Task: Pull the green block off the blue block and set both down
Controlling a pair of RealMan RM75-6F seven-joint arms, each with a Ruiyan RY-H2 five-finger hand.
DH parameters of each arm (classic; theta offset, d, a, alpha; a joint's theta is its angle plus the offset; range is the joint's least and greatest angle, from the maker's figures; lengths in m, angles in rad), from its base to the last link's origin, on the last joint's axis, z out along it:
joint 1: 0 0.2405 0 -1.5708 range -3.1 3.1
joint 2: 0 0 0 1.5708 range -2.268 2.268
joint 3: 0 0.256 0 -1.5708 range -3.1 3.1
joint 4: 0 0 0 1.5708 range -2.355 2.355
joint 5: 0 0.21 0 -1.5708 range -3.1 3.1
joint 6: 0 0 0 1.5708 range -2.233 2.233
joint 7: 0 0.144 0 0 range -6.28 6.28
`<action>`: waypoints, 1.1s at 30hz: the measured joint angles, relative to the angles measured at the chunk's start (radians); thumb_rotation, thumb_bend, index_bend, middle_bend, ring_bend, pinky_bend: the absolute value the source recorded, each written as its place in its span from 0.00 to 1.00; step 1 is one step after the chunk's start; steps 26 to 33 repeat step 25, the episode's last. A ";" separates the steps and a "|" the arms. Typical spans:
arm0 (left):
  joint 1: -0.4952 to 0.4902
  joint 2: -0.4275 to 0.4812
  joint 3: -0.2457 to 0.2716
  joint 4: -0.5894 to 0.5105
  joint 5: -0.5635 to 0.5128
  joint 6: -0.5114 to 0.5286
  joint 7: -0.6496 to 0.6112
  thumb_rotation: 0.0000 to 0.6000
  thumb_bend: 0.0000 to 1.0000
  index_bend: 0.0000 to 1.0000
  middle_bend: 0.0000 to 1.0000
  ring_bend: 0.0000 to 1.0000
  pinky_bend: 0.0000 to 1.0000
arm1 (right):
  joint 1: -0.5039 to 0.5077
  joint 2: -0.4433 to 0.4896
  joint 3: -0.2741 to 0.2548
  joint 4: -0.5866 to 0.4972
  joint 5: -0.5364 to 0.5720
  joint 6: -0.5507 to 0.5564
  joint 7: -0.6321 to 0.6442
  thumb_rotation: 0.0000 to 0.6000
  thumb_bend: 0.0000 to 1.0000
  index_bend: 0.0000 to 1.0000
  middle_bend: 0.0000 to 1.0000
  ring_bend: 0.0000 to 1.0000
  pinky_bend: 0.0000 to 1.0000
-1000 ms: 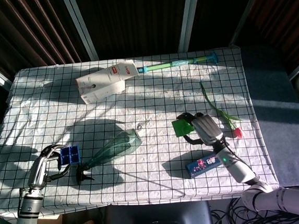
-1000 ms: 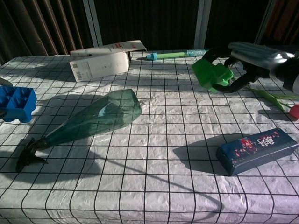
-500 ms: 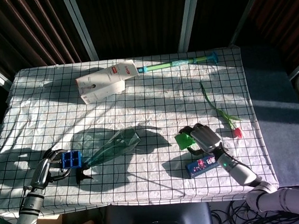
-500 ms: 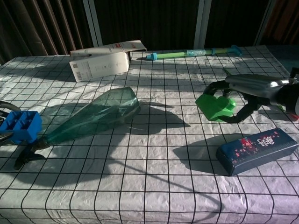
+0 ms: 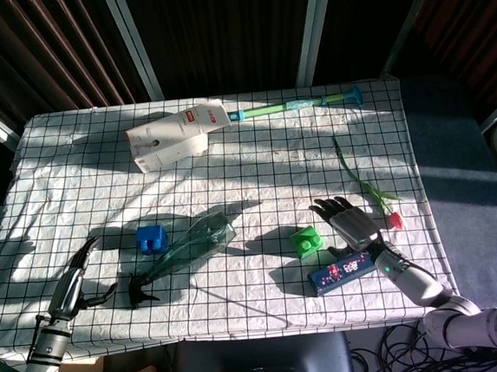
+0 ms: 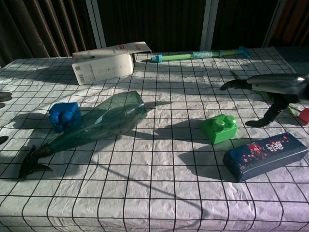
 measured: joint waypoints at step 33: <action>0.222 0.264 0.049 -0.410 0.026 0.292 0.878 1.00 0.38 0.00 0.00 0.00 0.00 | -0.564 0.165 -0.139 -0.051 -0.195 0.753 -0.023 1.00 0.24 0.00 0.00 0.00 0.00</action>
